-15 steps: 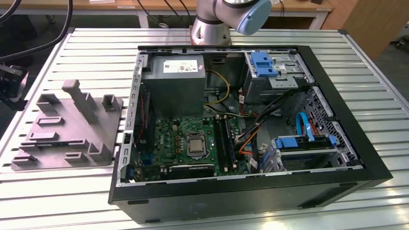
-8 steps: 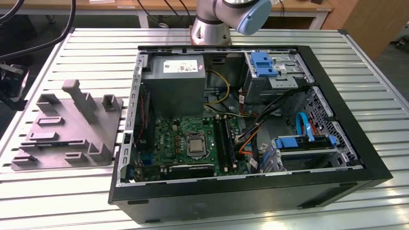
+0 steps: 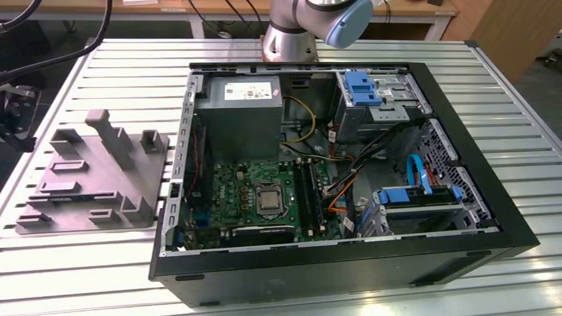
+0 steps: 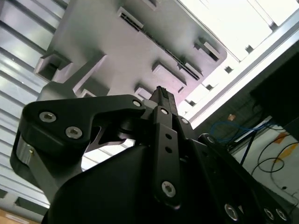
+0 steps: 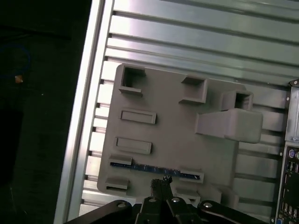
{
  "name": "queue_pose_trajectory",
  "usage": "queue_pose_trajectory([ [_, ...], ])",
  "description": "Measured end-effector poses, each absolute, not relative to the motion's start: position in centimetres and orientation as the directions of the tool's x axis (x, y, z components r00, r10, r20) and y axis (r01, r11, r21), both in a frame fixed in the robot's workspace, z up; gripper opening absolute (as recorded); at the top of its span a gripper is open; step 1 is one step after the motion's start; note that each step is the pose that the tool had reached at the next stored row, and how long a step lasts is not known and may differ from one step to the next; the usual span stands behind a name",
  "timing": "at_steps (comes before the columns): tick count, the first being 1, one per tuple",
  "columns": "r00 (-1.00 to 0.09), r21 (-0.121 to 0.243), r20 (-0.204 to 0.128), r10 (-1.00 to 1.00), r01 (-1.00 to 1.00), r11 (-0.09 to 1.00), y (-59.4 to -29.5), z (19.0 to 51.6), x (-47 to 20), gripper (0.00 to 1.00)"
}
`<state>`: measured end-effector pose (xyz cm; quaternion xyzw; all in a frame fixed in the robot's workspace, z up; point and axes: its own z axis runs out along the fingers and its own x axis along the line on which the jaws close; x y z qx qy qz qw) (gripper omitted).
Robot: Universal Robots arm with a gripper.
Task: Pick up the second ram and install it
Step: 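Pick up the second ram and move it above second insertion slot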
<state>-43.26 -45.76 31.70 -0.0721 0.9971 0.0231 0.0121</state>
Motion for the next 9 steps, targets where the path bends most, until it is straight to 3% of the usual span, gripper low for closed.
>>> queue_pose_trajectory([
  [9,-0.953,0.044,-0.027,-0.302,-0.303,0.952,-45.76,31.55,-43.26,0.10],
])
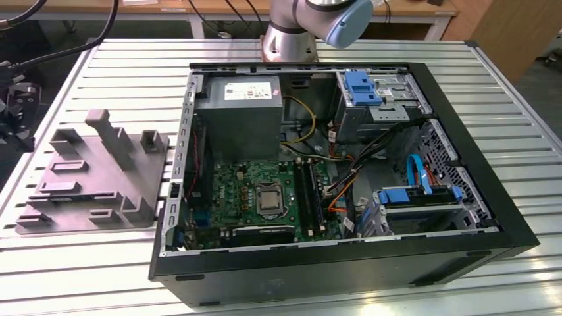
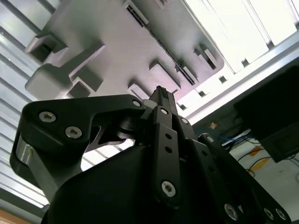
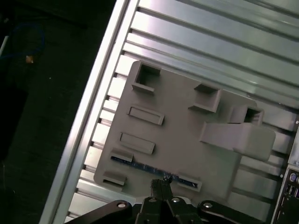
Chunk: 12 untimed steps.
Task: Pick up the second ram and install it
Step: 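Pick up the second ram and move it above second insertion slot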
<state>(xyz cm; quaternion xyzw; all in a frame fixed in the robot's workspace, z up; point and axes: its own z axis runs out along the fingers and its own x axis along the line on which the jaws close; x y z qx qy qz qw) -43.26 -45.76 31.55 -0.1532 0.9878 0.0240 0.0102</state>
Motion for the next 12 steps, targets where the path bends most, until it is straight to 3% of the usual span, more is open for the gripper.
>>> queue_pose_trajectory([
  [12,-0.865,0.044,-0.027,-0.500,-0.501,0.864,-45.76,31.29,-43.26,0.10],
])
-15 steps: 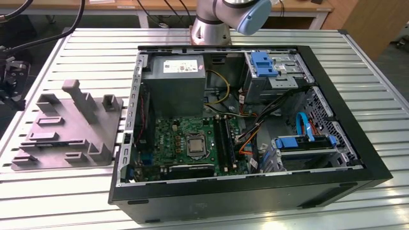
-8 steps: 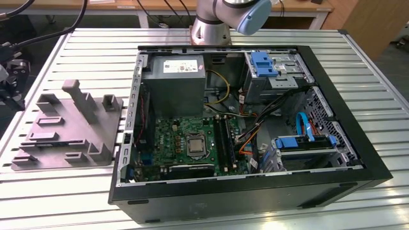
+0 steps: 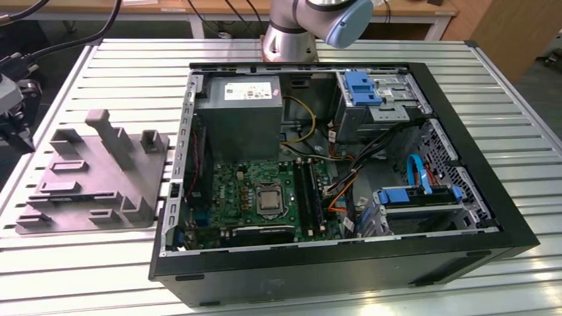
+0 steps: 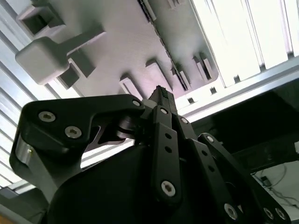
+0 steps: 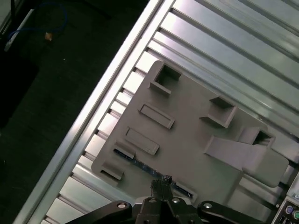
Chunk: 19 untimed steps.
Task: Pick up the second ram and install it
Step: 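Pick up the second ram and move it above second insertion slot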
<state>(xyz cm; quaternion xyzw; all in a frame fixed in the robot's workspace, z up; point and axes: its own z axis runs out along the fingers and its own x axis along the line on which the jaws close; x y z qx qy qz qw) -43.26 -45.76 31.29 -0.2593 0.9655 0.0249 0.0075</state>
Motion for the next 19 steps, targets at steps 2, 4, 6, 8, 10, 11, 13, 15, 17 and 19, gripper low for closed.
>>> queue_pose_trajectory([
  [2,-0.846,0.044,-0.027,-0.532,-0.533,0.845,-45.76,31.24,-43.26,0.10],
  [4,-0.826,0.044,-0.027,-0.563,-0.563,0.825,-45.76,31.19,-43.26,0.10],
  [6,-0.805,0.044,-0.027,-0.592,-0.593,0.804,-45.76,31.14,-43.26,0.10],
  [8,-0.783,0.044,-0.027,-0.621,-0.622,0.782,-45.76,31.10,-43.26,0.10],
  [10,-0.760,0.044,-0.027,-0.649,-0.650,0.759,-45.76,31.05,-43.26,0.10],
  [11,-0.748,0.044,-0.027,-0.663,-0.663,0.747,-45.76,31.02,-43.26,0.10],
  [13,-0.724,0.044,-0.027,-0.689,-0.690,0.723,-45.76,30.98,-43.26,0.10],
  [15,-0.698,0.044,-0.027,-0.716,-0.716,0.696,-45.76,30.92,-43.26,0.10],
  [17,-0.672,0.044,-0.027,-0.740,-0.741,0.670,-45.76,30.88,-43.26,0.10],
  [19,-0.644,0.044,-0.027,-0.764,-0.764,0.643,-45.76,30.83,-43.26,0.10],
])
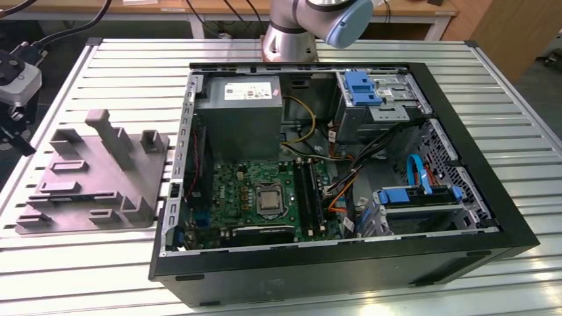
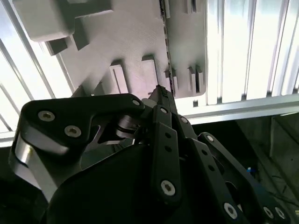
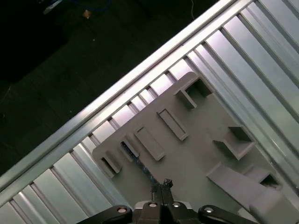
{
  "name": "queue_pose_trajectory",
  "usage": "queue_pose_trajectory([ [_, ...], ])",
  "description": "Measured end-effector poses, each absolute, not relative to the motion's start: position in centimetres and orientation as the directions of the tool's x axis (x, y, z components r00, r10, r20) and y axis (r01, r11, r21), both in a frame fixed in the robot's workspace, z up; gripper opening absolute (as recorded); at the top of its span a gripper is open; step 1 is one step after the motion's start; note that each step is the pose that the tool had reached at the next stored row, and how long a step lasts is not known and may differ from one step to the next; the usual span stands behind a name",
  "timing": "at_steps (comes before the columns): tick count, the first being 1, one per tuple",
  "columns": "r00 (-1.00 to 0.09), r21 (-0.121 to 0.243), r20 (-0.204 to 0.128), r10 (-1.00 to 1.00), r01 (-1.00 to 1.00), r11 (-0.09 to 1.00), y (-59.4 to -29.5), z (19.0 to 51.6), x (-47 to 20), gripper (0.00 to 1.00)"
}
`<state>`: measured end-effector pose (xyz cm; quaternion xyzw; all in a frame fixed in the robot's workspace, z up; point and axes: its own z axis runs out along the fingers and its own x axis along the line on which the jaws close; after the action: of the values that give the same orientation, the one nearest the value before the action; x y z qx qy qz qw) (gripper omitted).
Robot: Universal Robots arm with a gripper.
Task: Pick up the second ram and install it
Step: 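Pick up the second ram and move it above second insertion slot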
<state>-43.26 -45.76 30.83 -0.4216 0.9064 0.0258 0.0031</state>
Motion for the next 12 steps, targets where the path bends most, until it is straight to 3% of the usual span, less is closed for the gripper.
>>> queue_pose_trajectory([
  [12,-0.463,0.044,-0.028,-0.886,-0.886,0.462,-45.76,30.50,-43.26,0.10],
])
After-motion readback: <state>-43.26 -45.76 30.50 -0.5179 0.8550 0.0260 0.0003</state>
